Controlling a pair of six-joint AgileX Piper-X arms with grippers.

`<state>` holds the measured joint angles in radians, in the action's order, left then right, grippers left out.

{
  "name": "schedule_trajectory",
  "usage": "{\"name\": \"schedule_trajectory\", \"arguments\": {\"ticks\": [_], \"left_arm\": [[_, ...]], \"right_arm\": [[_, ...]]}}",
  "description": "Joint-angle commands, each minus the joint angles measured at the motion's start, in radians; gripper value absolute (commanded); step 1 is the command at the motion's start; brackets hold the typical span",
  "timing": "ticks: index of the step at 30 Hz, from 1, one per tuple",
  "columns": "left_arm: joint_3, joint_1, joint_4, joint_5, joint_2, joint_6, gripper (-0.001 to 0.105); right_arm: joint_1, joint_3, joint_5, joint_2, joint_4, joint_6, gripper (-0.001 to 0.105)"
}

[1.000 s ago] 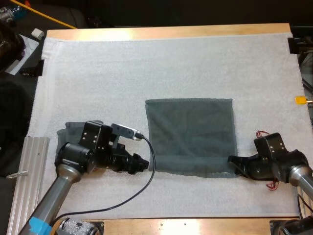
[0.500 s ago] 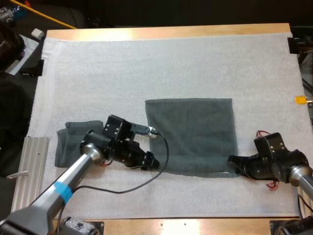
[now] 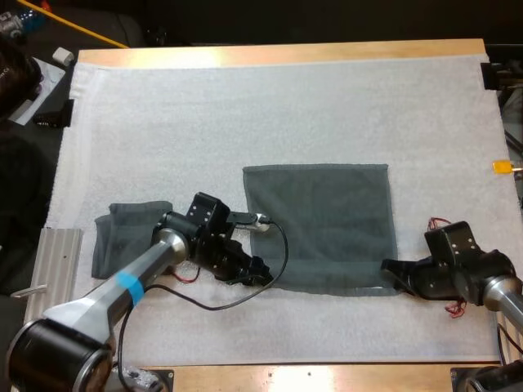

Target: Pick towel from pile, fold and stack

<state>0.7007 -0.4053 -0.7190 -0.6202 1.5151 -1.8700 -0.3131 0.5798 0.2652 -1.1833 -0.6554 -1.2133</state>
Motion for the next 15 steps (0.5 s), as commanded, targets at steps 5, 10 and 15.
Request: {"name": "schedule_trajectory", "arguments": {"ticks": [5,10,15], "left_arm": [[0.000,-0.001,0.029,-0.111,0.046,-0.011,0.046],[0.001,0.000,0.026,-0.105,0.044,-0.014,0.033],[0.001,0.001,0.021,-0.095,0.049,-0.015,0.006]], "right_arm": [[0.000,0.002,-0.010,0.009,-0.011,-0.005,0.000],[0.001,0.003,-0.008,0.005,-0.009,-0.004,0.000],[0.000,0.002,0.006,0.001,-0.010,-0.007,0.001]]}}
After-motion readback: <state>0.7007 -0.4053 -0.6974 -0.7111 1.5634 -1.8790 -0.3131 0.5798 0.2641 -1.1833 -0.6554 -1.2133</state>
